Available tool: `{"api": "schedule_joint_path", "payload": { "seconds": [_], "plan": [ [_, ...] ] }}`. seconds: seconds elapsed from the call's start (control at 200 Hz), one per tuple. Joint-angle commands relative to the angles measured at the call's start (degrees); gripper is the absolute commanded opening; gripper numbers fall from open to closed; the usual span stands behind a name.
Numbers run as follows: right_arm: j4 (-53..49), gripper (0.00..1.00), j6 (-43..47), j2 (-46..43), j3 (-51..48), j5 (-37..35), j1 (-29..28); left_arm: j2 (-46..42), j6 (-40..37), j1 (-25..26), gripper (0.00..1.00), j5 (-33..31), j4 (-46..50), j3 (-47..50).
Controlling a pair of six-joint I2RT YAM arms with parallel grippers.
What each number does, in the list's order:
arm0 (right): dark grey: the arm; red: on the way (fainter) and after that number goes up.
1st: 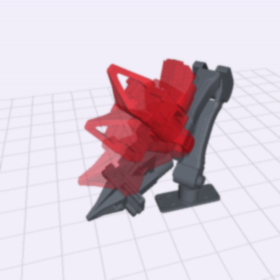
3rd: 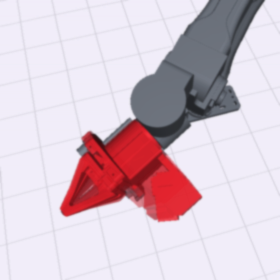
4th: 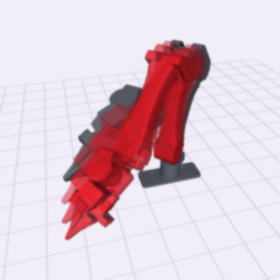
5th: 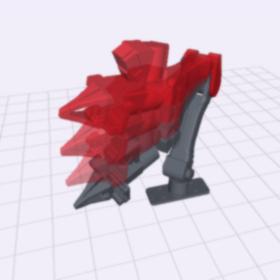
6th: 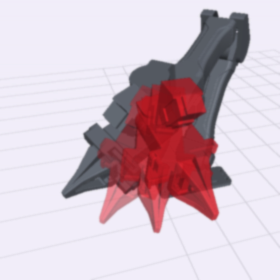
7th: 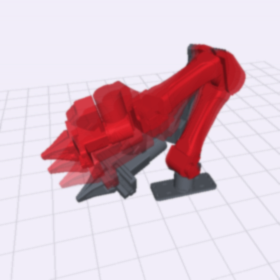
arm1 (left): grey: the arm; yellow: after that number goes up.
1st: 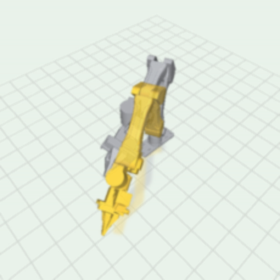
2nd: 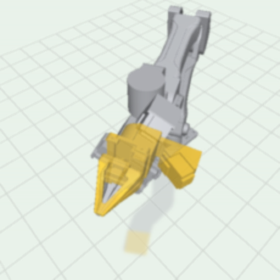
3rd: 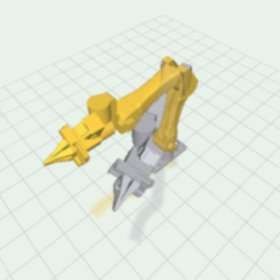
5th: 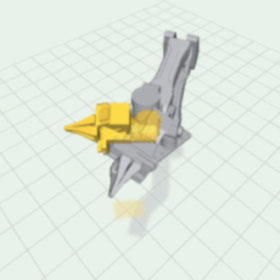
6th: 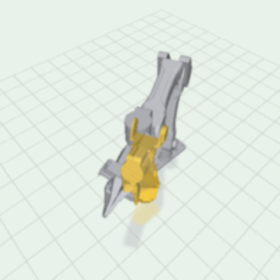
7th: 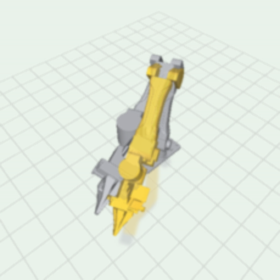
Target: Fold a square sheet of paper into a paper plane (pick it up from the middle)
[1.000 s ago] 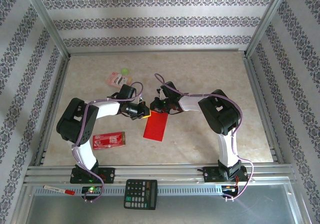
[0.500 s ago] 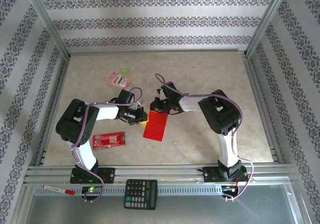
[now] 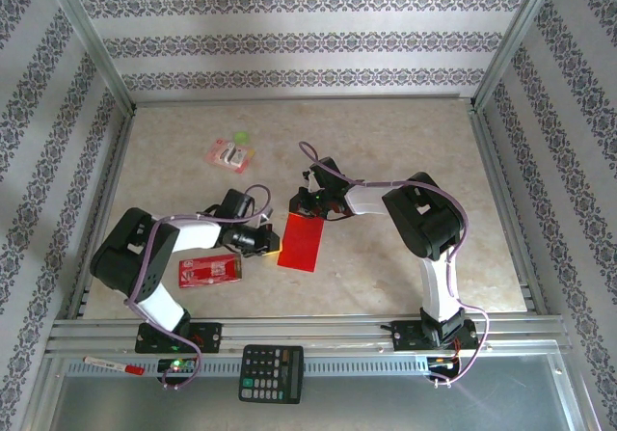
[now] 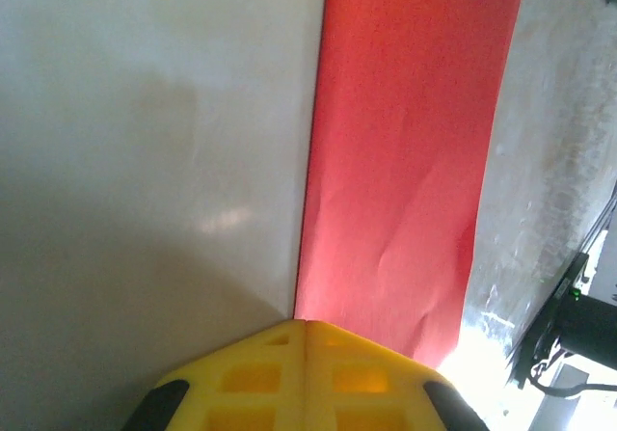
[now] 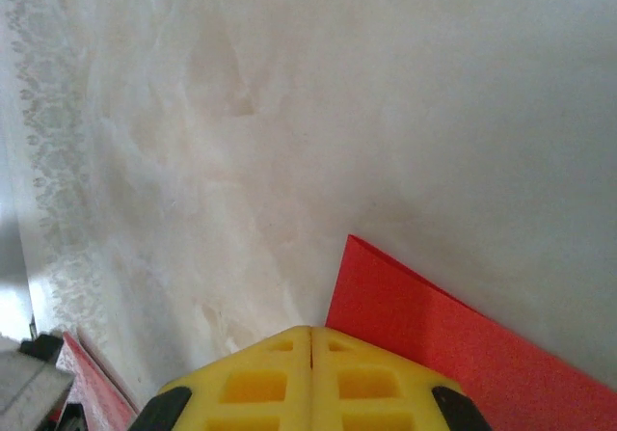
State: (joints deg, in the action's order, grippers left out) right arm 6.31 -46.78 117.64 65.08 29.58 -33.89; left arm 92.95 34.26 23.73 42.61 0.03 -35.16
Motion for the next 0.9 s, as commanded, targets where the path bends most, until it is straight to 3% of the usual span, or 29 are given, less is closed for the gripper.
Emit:
{"api": "schedule_joint_path", "payload": {
  "seconds": [0.0, 0.135, 0.43, 0.899],
  "plan": [
    [-7.9, 0.03, 0.2, 3.4, -3.4, -6.5, 0.4, -3.3, 2.7, 1.3, 0.0, 0.2, 5.4, 1.8],
    [-7.9, 0.03, 0.4, 3.4, -3.6, -6.5, 0.5, -4.6, 6.0, 1.3, 0.0, 0.7, 0.3, -0.8],
    [-7.9, 0.03, 0.5, 3.3, -3.4, -6.2, 0.7, 6.3, 3.5, 0.6, 0.0, -0.2, 0.8, -7.7],
    [-8.3, 0.02, 0.0, 3.8, -3.3, -6.9, 0.8, 1.1, 4.9, 4.6, 0.0, 0.6, -0.1, 5.4]
  ]
}}
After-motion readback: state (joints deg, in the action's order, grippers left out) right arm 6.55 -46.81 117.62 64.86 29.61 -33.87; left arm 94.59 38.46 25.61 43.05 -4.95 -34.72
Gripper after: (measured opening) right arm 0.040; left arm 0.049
